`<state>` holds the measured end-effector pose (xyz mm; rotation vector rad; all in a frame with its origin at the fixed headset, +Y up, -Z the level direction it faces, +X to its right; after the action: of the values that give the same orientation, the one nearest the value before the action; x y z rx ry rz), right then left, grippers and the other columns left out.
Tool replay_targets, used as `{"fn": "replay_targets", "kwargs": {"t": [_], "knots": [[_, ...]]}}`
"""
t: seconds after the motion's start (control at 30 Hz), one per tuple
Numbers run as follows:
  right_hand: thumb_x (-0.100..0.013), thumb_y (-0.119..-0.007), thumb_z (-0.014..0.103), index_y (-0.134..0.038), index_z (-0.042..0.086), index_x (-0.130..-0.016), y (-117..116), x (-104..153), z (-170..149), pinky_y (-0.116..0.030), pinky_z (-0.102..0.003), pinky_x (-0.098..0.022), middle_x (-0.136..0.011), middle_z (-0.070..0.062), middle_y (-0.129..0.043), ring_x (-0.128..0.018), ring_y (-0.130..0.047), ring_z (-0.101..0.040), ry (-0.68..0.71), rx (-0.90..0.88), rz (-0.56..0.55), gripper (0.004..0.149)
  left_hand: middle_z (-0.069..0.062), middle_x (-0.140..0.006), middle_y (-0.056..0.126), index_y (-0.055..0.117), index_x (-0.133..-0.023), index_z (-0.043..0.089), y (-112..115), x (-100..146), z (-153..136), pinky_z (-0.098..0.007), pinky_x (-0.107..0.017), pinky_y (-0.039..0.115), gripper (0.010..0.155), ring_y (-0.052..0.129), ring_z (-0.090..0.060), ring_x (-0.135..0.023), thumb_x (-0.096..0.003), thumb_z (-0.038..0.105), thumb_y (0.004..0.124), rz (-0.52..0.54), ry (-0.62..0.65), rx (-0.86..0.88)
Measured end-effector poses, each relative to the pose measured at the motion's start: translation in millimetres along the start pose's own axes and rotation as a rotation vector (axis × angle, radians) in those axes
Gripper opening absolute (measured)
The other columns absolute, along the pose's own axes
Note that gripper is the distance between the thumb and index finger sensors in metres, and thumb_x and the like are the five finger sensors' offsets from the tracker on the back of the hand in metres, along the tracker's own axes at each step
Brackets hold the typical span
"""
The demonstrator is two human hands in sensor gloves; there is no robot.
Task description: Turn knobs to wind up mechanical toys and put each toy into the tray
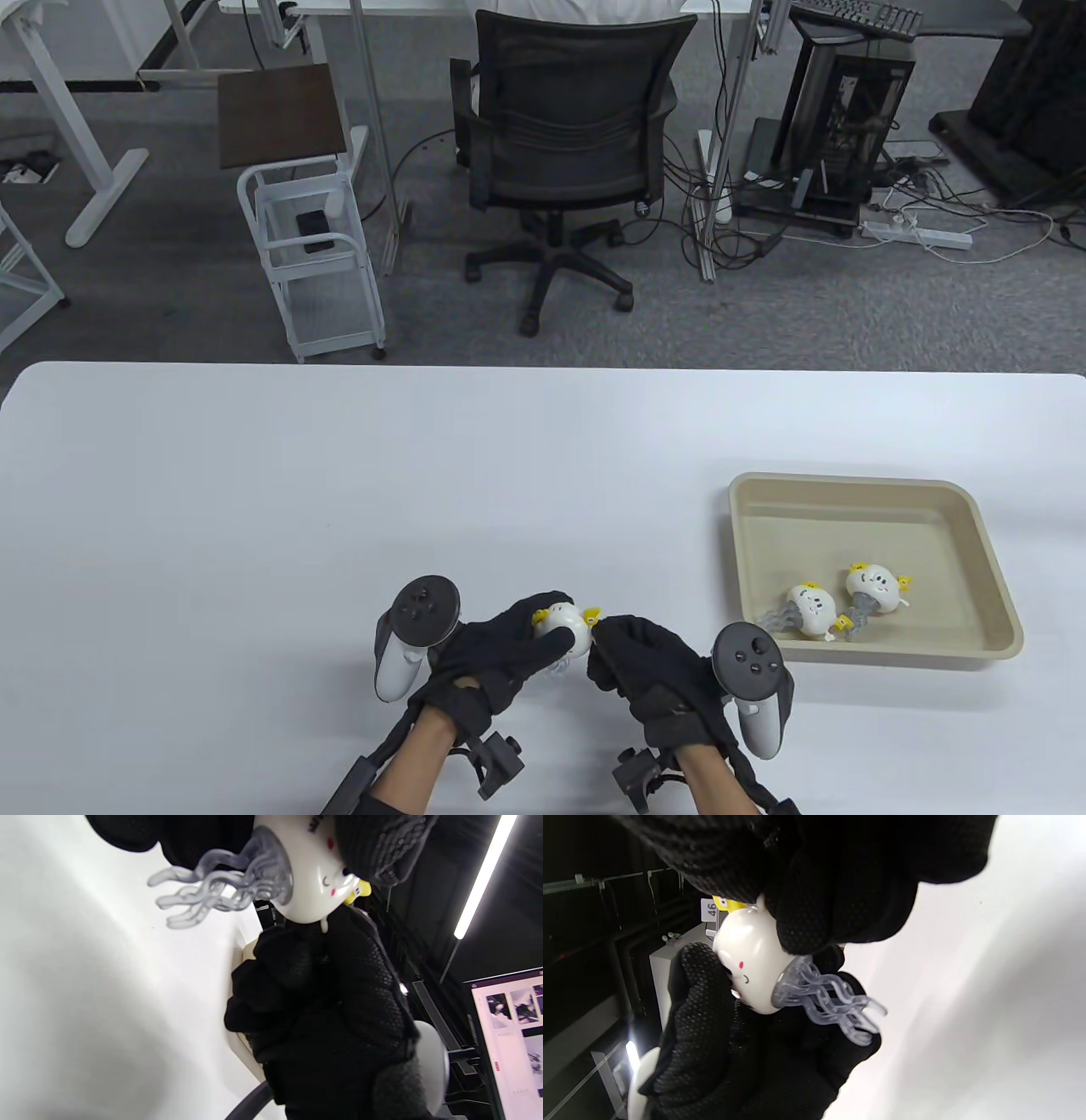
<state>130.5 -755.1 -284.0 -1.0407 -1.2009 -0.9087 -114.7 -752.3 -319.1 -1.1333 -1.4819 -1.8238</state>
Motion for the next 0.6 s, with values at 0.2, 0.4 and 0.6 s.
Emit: {"fn": "replay_targets", "kwargs": {"t": [0.2,0.4,0.6], "knots": [[-0.068,-0.077,0.042,-0.070,0.007,-0.100,-5,4,16,-0.079,-0.041,-0.058,-0.089,-0.014,-0.085,-0.072,-0.089,-0.034,0.131,0.222,-0.023,0.048,-0.016,-0.092,0.087,0.070,-0.104,0.001,-8,0,-11,-0.058,-0.058,0.075,0.078,0.088,-0.041,-0.074,-0.0520,0.058,0.075,0.033,-0.113,0.030],[-0.066,-0.080,0.037,-0.071,0.010,-0.100,-12,7,23,-0.080,-0.040,-0.058,-0.090,-0.012,-0.086,-0.072,-0.090,-0.032,0.208,0.424,-0.045,0.044,-0.017,-0.086,0.091,0.074,-0.100,-0.003,-7,-1,-13,-0.057,-0.053,0.077,0.079,0.092,-0.039,-0.066,-0.0523,0.059,0.074,0.007,-0.184,0.058],[-0.067,-0.077,0.039,-0.077,0.008,-0.093,-5,5,16,-0.083,-0.038,-0.053,-0.081,-0.010,-0.091,-0.065,-0.094,-0.030,0.143,0.337,-0.070,0.041,-0.017,-0.087,0.091,0.073,-0.101,-0.003,-3,-6,-14,-0.057,-0.053,0.077,0.079,0.091,-0.039,-0.067,-0.0527,0.059,0.074,-0.024,-0.142,0.093]]}}
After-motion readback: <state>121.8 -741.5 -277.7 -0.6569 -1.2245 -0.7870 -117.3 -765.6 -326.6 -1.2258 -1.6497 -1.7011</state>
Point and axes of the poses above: the tracker on the back of each hand, its own z axis roughly to the thumb side, its own x axis roughly from the fingertips to the wrist, y = z × x, the point moved 1 cm from there along -x, roughly from the wrist to the fingertips
